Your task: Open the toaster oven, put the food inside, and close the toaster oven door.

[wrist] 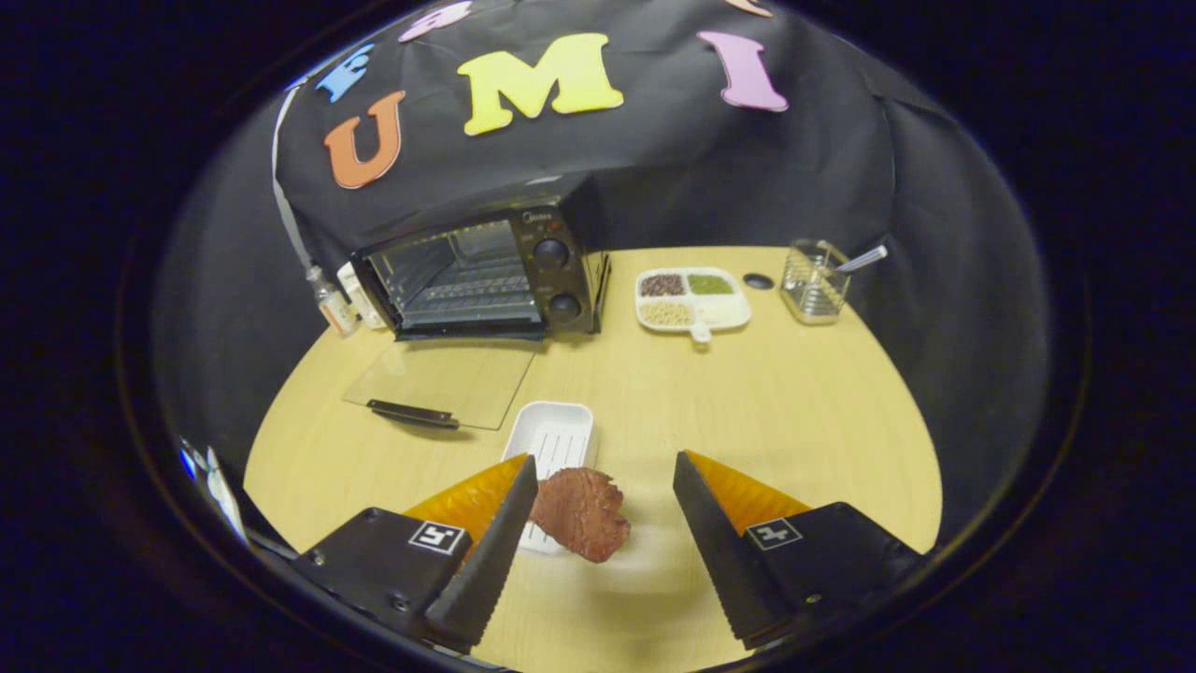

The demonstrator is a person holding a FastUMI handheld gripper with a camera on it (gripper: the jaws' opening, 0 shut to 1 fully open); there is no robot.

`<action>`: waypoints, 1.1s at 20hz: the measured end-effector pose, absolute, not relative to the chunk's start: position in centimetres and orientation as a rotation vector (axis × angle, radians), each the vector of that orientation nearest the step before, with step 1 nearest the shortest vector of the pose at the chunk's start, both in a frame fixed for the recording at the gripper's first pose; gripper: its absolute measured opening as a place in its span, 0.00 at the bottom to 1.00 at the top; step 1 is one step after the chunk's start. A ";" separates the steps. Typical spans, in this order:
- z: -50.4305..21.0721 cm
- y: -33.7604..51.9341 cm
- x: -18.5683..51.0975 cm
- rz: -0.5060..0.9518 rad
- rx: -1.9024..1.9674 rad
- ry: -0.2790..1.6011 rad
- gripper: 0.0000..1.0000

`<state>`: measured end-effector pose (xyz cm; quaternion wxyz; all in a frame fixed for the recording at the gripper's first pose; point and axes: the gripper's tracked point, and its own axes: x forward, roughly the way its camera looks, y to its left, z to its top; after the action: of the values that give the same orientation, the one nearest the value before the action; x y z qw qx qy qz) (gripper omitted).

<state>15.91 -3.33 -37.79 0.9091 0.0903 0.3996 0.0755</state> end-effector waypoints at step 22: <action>-29.5 4.1 17.5 0.413 0.653 0.807 0.13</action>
<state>17.55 4.09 -29.50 0.8480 0.3098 0.3830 0.1958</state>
